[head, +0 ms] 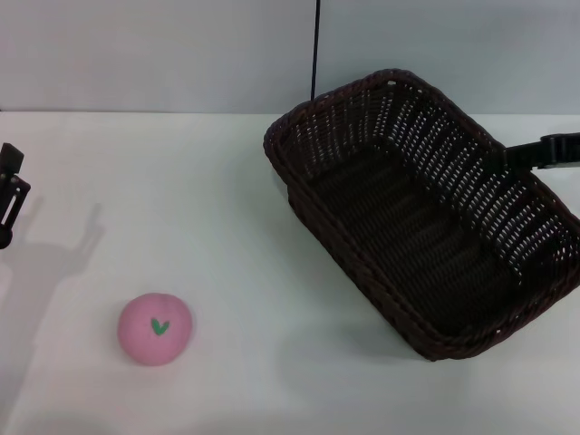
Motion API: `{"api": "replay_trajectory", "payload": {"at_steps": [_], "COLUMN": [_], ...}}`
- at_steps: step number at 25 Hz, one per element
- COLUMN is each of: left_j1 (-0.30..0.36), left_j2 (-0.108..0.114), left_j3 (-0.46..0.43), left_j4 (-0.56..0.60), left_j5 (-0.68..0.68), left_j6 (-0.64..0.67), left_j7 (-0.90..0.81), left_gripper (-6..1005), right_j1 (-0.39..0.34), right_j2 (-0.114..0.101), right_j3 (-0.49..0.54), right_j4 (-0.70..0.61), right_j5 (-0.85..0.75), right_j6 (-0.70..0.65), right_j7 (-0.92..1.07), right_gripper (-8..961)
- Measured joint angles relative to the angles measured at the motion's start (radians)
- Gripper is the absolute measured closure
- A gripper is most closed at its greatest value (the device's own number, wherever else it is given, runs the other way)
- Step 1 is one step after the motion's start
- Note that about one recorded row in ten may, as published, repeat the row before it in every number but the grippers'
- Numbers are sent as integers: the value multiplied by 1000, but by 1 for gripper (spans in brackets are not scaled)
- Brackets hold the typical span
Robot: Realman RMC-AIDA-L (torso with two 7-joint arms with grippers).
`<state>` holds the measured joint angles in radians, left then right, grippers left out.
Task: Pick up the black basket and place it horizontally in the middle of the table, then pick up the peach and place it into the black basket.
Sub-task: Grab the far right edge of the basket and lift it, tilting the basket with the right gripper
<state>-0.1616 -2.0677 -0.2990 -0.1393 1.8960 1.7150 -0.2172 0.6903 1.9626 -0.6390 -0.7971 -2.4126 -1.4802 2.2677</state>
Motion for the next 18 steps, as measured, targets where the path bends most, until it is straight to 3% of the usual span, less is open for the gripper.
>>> {"api": "replay_trajectory", "payload": {"at_steps": [15,18], "left_j1": [1,-1], "left_j2": [1,1], "left_j3": [-5,-5], "left_j4": [7,7], "left_j5": [-8,-8], "left_j6": [-2,-5], "left_j7": [3,3], "left_gripper": [194,194], "right_j1": [43,44], "right_j2": [5,7], "right_j3": [-55,-66], "right_j4": [66,67], "right_j5": [-51,-52], "right_j6": [74,72], "right_j7": [30,27], "right_gripper": [310,347]}}
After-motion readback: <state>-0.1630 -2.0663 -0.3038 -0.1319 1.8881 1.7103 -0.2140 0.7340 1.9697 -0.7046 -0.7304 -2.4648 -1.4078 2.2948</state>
